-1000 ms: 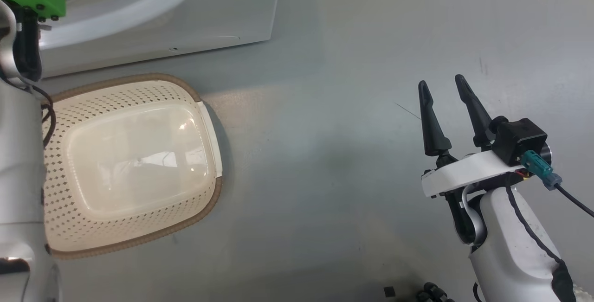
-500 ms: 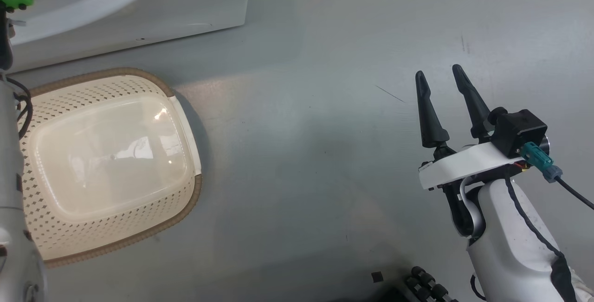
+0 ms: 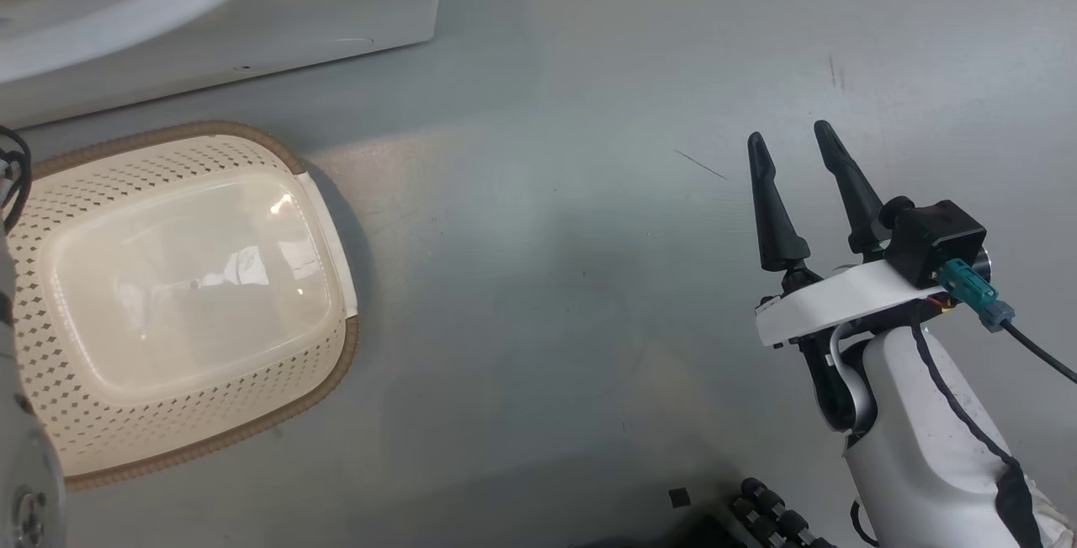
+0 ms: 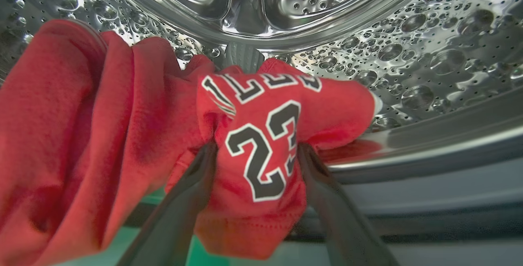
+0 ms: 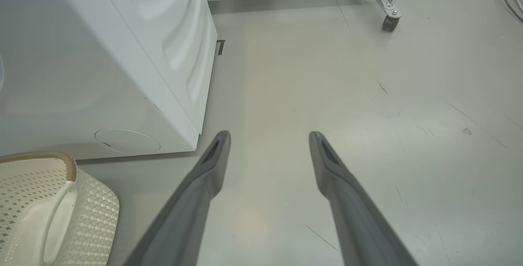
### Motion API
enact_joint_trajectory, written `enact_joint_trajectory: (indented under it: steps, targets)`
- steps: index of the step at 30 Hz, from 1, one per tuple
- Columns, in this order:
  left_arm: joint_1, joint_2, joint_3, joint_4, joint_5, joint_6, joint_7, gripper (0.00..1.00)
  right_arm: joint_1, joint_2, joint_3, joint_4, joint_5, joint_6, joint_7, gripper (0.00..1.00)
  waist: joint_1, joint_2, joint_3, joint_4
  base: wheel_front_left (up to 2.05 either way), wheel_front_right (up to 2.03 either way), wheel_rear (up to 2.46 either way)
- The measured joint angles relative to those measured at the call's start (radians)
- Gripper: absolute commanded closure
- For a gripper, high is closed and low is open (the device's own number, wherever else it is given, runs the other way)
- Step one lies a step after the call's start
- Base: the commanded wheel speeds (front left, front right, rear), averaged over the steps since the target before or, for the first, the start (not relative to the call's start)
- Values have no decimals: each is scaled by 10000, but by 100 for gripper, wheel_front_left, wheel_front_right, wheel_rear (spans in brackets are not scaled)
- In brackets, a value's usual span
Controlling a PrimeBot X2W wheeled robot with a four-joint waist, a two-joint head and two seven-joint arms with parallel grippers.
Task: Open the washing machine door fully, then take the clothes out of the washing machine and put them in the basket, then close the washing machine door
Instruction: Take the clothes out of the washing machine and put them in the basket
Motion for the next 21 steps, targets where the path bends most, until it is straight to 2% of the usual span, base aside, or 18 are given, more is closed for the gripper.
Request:
enact_joint_trajectory:
  steps: [4, 5, 6, 7, 8, 21]
  targets:
    - [-161, 54, -88, 88, 86, 0, 29, 2, -1, 0, 6, -10, 2, 0, 0, 0, 0, 0, 70, -14, 0, 0, 0]
    - [-219, 59, -88, 102, 86, 0, 46, 24, -3, 0, 10, -17, 2, 0, 0, 0, 0, 0, 102, -17, 0, 0, 0]
    - [-280, 65, -94, 119, 86, 0, 48, 53, -6, 0, 8, -33, 2, -8, 0, 0, 0, 0, 136, -19, 0, 0, 0]
    - [-332, 67, -113, 134, 88, 0, 44, 90, -12, 0, 6, -50, 4, -12, 0, 0, 0, 0, 174, -18, 0, 0, 0]
    - [-390, 65, -125, 148, 98, 0, 44, 100, -22, 0, 4, -61, 6, -12, 0, 0, 0, 0, 210, -15, 0, 0, 0]
    - [-489, -282, -397, 709, 257, -238, -947, 100, -230, 0, -322, -12, -40, -84, 0, 0, 0, 0, 103, 327, 0, 0, 0]
